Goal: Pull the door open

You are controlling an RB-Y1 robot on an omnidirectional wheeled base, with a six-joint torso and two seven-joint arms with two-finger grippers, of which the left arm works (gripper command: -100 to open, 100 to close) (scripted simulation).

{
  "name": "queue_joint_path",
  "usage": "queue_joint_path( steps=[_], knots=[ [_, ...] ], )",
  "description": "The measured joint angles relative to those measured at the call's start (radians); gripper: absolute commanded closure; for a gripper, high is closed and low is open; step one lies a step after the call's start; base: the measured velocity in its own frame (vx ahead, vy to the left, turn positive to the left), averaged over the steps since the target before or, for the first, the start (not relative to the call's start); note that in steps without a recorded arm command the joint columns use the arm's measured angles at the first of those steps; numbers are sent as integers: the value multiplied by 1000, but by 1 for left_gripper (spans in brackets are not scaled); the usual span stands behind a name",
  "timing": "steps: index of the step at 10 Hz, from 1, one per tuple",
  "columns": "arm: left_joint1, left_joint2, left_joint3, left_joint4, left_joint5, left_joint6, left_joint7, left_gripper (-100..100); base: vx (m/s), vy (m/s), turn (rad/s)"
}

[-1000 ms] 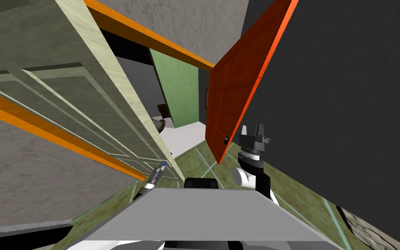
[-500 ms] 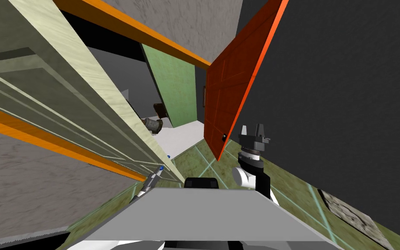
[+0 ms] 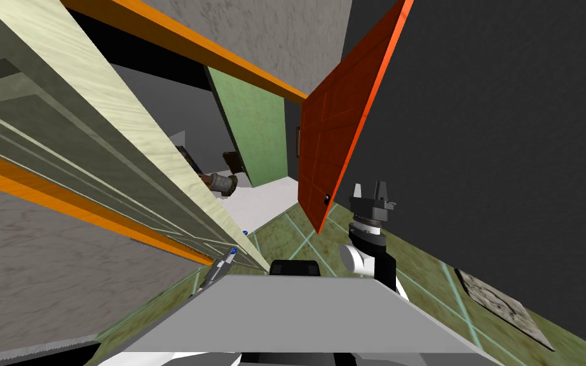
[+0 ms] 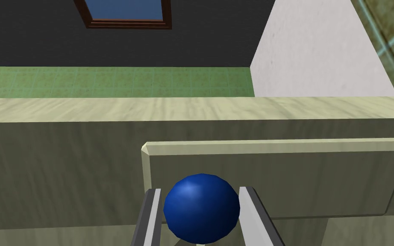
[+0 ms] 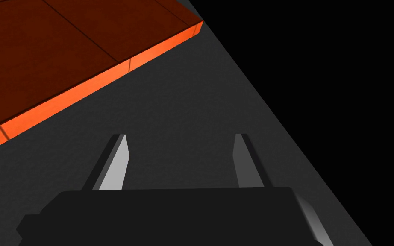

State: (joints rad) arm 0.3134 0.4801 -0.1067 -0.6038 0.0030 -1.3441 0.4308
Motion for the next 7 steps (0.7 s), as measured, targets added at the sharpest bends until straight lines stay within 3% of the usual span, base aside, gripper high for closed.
queue_joint_path(
  steps=[5, 7],
  knots=[
    [22, 15, -12, 62, -5, -101, 8, 100, -58, 26, -56],
    [16, 18, -18, 118, -8, -151, 12, 100, -45, 22, -32]
  ],
)
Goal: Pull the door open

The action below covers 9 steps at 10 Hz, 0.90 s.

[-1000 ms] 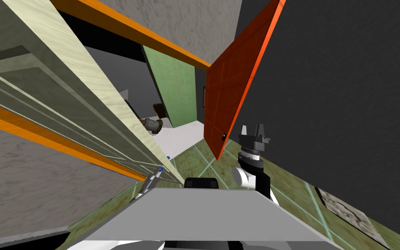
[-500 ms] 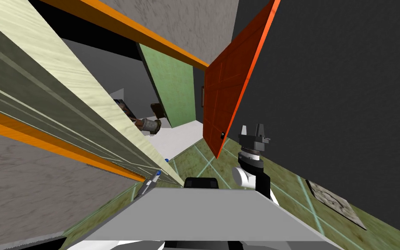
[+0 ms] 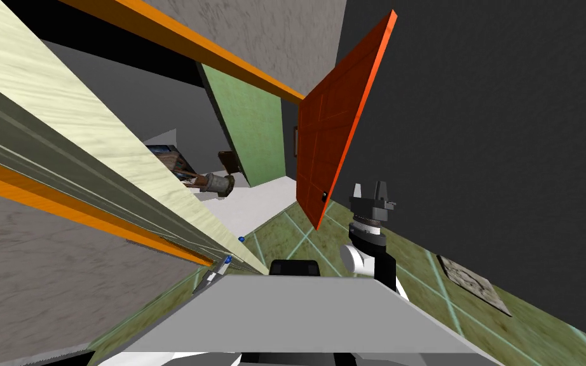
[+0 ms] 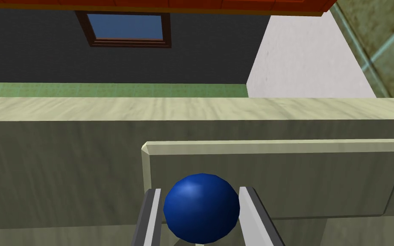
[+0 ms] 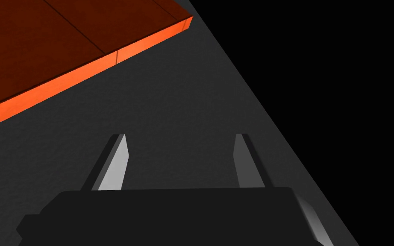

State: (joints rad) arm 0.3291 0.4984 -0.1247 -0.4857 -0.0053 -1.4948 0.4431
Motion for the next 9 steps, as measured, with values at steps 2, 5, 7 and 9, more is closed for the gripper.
queue_joint_path(
  steps=[2, 5, 7, 9],
  knots=[
    [-1, 2, -1, -6, 0, 7, 1, 100, -188, 28, -162],
    [-23, 9, -1, -1, 0, 20, 7, 100, -184, 45, -107],
    [-30, 10, -5, -10, -3, 36, 10, 100, -231, 83, -150],
    [-55, 10, -10, 10, -7, 36, 15, 100, -215, 61, -109]
  ],
)
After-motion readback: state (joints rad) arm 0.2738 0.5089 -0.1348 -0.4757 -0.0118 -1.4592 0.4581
